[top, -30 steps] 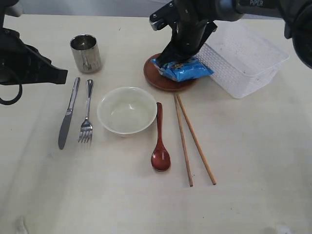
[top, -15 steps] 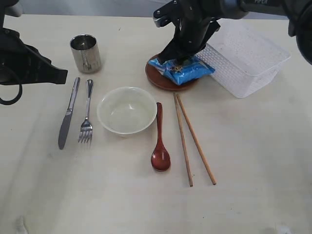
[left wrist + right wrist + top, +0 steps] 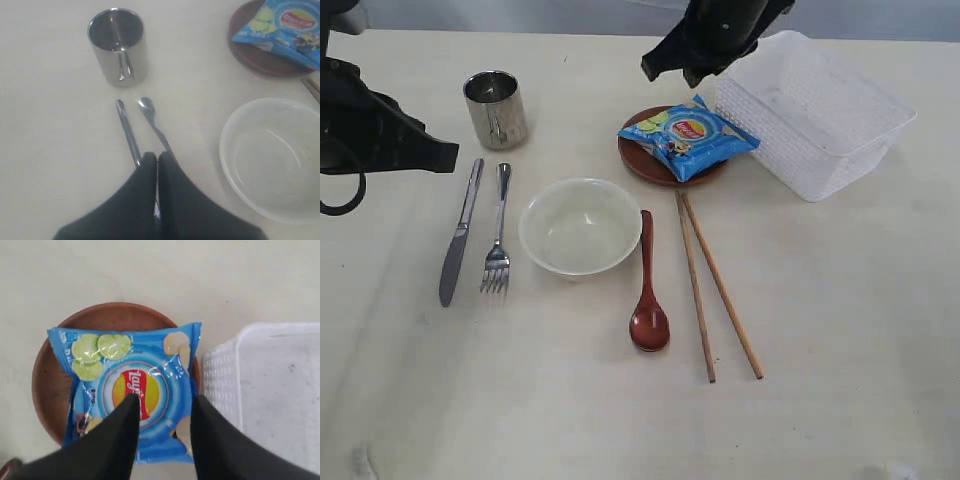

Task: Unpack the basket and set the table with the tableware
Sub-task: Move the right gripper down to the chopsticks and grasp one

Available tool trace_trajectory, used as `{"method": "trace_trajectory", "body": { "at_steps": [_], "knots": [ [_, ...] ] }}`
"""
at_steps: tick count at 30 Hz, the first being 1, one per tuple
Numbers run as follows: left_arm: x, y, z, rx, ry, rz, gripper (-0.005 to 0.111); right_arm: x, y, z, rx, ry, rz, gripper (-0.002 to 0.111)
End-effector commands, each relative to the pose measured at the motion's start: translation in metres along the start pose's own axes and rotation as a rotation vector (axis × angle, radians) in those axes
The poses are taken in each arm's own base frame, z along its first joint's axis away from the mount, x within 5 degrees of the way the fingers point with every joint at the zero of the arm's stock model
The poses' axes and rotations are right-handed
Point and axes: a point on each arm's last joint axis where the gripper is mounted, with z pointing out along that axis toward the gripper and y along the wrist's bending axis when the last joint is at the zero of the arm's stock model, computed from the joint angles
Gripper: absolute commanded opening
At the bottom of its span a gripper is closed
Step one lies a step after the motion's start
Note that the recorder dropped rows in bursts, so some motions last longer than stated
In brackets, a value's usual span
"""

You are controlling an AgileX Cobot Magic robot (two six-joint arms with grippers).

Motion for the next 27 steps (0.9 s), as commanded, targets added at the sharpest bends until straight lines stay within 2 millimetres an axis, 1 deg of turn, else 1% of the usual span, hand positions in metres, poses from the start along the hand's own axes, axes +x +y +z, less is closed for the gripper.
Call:
{"method": "trace_trajectory", "body": {
  "at_steps": [1,3,5,9,14,17,19,23,27],
  "knots": [
    [0.004,0.002,-0.001,-0.014,0.028,0.002,0.0,0.003,-0.009,-0.044,0.009,0.009,-0.036,0.034],
    [0.004,0.002,-0.001,-0.014,0.028,0.002,0.0,0.006,-0.011,-0.061,0.01,0.022,-0.037,0.034],
    [0.004,0.002,-0.001,-0.013,0.028,0.0,0.0,0.01,-0.013,-0.072,0.011,0.045,-0.039,0.034],
    [0.006,0.003,-0.001,-0.022,0.052,0.0,0.0,0.023,-0.012,-0.089,-0.016,0.081,-0.029,0.034],
    [0.008,0.004,-0.001,-0.032,0.078,0.002,0.0,0.048,-0.006,-0.106,-0.064,0.038,-0.009,0.034],
    [0.008,0.004,-0.001,-0.032,0.078,0.002,0.0,0.068,-0.001,-0.115,-0.106,0.03,0.016,0.034],
    [0.008,0.004,-0.001,-0.032,0.078,0.002,0.0,0.084,0.005,-0.115,-0.146,0.043,0.04,0.034],
    [0.008,0.003,-0.001,-0.031,0.074,0.002,0.0,0.113,0.018,-0.1,-0.226,0.1,0.111,0.034],
    [0.008,0.003,-0.001,-0.031,0.074,0.002,0.0,0.141,0.028,-0.071,-0.25,0.149,0.17,0.034]
  ]
}}
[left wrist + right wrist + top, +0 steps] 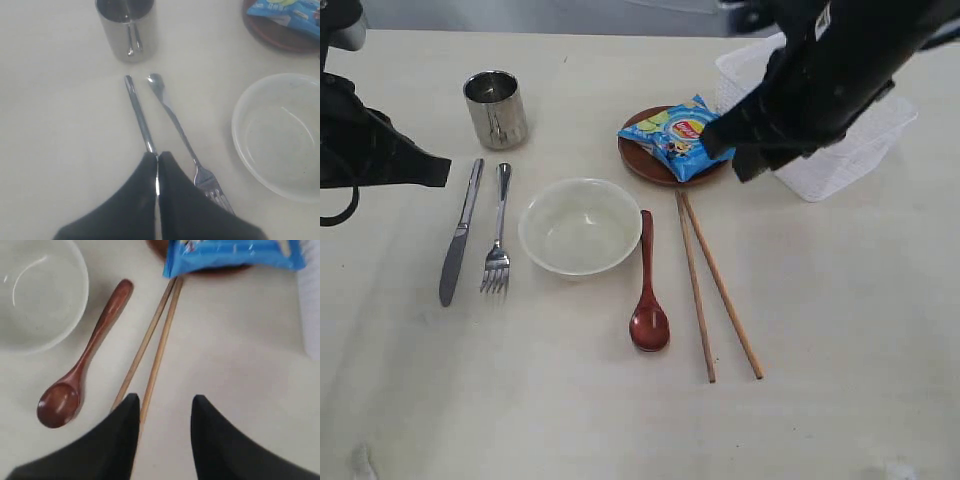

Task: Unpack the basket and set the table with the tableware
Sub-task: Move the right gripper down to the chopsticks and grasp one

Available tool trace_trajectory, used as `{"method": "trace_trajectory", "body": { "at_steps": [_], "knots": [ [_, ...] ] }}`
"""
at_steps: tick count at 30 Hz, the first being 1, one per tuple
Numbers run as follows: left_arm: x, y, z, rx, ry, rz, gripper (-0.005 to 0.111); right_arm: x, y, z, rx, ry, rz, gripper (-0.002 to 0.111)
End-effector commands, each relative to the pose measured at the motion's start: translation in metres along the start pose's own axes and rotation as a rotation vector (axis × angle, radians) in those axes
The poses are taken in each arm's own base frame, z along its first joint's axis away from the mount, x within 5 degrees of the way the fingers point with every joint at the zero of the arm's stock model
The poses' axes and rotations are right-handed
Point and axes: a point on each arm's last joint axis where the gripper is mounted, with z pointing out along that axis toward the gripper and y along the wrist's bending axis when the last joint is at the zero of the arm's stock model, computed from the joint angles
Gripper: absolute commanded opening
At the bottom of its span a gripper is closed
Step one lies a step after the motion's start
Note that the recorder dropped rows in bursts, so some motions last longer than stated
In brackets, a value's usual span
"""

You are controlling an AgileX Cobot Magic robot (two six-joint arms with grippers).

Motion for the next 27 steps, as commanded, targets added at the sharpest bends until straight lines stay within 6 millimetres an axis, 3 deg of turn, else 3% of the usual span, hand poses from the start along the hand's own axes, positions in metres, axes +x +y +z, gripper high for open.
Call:
{"method": "trace_trajectory", "body": {
  "at_steps": [1,6,15,19,24,27],
  "knots": [
    [0.001,0.001,-0.001,-0.004,0.0,0.002,0.0,0.023,-0.002,0.032,-0.019,0.005,0.084,0.034],
    [0.001,0.001,-0.001,-0.004,0.0,0.002,0.0,0.037,-0.005,0.068,-0.008,0.043,0.12,0.034],
    [0.001,0.001,-0.001,-0.004,0.0,0.002,0.0,0.035,-0.009,0.109,0.002,0.067,0.128,0.034],
    [0.001,0.001,-0.001,-0.004,0.0,0.002,0.0,0.036,-0.006,0.113,-0.003,0.083,0.124,0.034],
    [0.001,0.001,-0.001,-0.004,0.0,0.002,0.0,0.033,0.022,0.115,-0.026,0.063,0.065,0.034],
    [0.001,0.001,-0.001,-0.004,0.0,0.002,0.0,0.026,0.024,0.113,-0.028,0.037,0.104,0.034]
  ]
}}
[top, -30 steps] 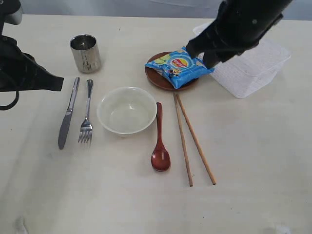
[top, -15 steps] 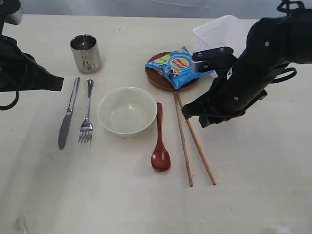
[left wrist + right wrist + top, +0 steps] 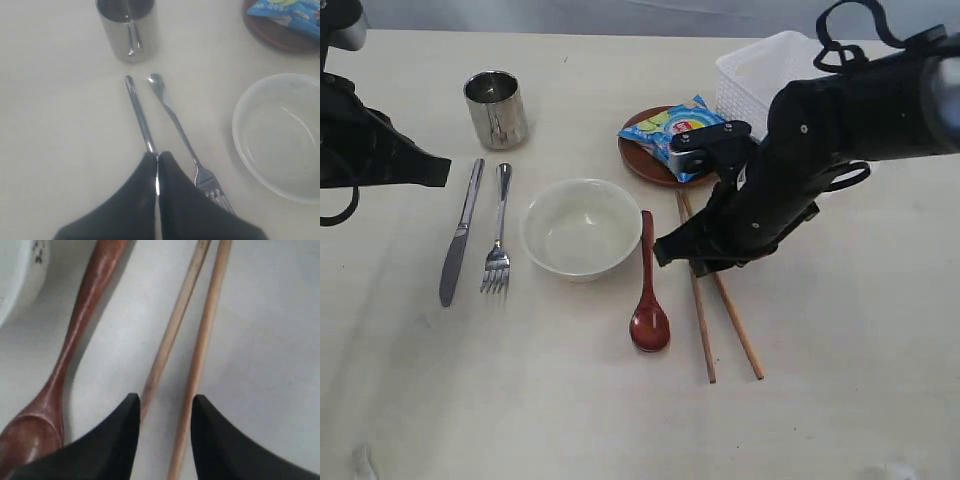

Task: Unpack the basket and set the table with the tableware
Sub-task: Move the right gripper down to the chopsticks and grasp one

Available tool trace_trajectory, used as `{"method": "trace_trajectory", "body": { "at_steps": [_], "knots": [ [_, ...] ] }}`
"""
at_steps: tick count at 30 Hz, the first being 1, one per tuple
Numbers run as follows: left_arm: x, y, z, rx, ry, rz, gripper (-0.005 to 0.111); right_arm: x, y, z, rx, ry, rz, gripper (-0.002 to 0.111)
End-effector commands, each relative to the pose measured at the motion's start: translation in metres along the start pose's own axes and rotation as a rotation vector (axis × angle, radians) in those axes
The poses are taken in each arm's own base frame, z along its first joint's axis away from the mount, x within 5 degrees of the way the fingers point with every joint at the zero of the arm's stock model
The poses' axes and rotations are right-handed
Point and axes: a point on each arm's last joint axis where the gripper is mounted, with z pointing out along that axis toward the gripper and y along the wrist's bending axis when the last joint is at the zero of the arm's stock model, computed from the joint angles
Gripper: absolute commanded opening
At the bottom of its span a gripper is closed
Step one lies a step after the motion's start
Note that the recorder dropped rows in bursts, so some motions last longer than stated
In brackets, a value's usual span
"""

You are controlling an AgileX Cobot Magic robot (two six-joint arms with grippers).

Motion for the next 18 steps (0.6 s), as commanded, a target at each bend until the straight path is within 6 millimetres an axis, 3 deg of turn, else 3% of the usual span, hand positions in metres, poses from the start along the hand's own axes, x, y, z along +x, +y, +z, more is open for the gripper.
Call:
{"method": "trace_trajectory", "body": {
  "at_steps": [1,9,18],
  "knots": [
    [0.001,0.001,-0.001,-0.004,0.0,0.002,0.0,-0.011,0.003,-0.001,-0.004,-0.043,0.033,0.034],
    [0.001,0.001,-0.001,-0.004,0.0,0.002,0.0,-0.012,0.001,0.012,0.005,-0.025,0.037,0.034],
    [0.001,0.001,-0.001,-0.004,0.0,0.002,0.0,-0.012,0.001,0.012,0.011,-0.028,0.031,0.034]
  ]
}}
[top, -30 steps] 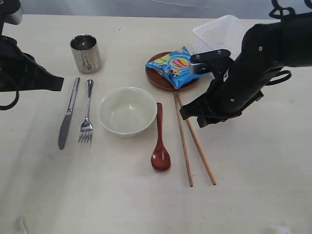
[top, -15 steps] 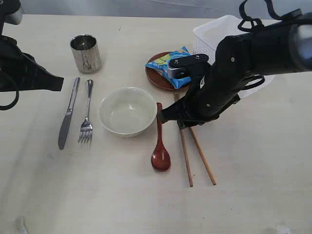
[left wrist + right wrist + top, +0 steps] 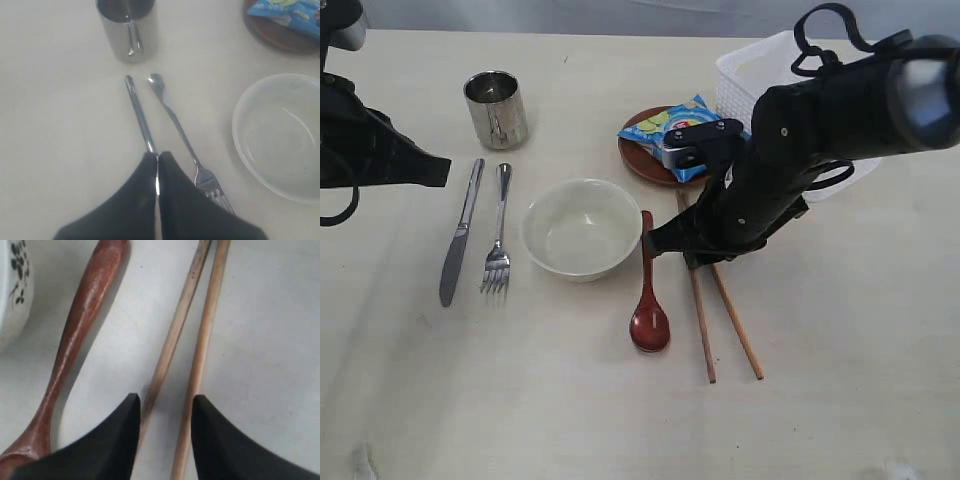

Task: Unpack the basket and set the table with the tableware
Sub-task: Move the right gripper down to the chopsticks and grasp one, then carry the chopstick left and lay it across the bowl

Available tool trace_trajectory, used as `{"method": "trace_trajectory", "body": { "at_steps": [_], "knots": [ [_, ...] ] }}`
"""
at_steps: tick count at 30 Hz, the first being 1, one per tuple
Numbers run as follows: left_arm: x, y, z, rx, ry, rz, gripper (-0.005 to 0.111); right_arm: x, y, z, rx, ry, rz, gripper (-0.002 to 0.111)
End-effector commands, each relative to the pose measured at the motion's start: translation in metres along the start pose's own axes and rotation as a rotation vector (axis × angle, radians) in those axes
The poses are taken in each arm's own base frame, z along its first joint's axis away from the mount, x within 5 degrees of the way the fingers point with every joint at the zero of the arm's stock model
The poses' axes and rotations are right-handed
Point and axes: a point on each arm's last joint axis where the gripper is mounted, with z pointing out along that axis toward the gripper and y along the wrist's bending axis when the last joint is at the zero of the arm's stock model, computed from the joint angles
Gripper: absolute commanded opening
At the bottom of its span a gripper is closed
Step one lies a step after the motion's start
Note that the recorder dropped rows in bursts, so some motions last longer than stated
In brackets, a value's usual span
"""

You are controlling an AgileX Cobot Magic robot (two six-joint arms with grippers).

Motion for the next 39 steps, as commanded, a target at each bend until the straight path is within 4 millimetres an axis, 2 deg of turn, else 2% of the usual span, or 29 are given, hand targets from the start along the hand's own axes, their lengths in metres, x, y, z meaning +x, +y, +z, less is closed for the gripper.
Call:
{"method": "trace_trajectory", "body": {
  "at_steps": [1,11,15,21,26,30,32,34,39],
  "knots": [
    [0.001,0.001,-0.001,-0.004,0.0,0.002,0.0,-0.002,0.0,-0.002,0.0,-0.014,0.004,0.034],
    [0.001,0.001,-0.001,-0.003,-0.001,0.002,0.0,-0.004,-0.003,-0.002,0.02,-0.026,-0.022,0.034],
    [0.001,0.001,-0.001,-0.002,-0.001,0.0,0.0,-0.005,-0.006,-0.001,0.049,-0.036,-0.01,0.017],
    [0.001,0.001,-0.001,-0.002,-0.001,0.0,0.0,-0.004,-0.006,-0.001,0.05,-0.028,0.001,0.017],
    [0.001,0.001,-0.001,-0.003,-0.001,0.002,0.0,-0.001,-0.007,0.013,0.055,0.006,0.023,0.017],
    [0.001,0.001,-0.001,-0.003,-0.001,0.002,0.0,-0.002,-0.007,0.013,0.055,0.0,0.054,0.016],
    [0.001,0.001,-0.001,-0.003,-0.001,0.002,0.0,-0.001,-0.007,0.013,0.056,0.003,0.059,0.01],
    [0.001,0.001,-0.001,-0.003,-0.001,0.002,0.0,-0.001,-0.007,0.013,0.057,0.006,0.067,-0.001],
    [0.001,0.001,-0.001,-0.003,-0.001,0.002,0.0,0.001,-0.008,0.013,0.061,0.025,0.095,0.0]
  ]
}}
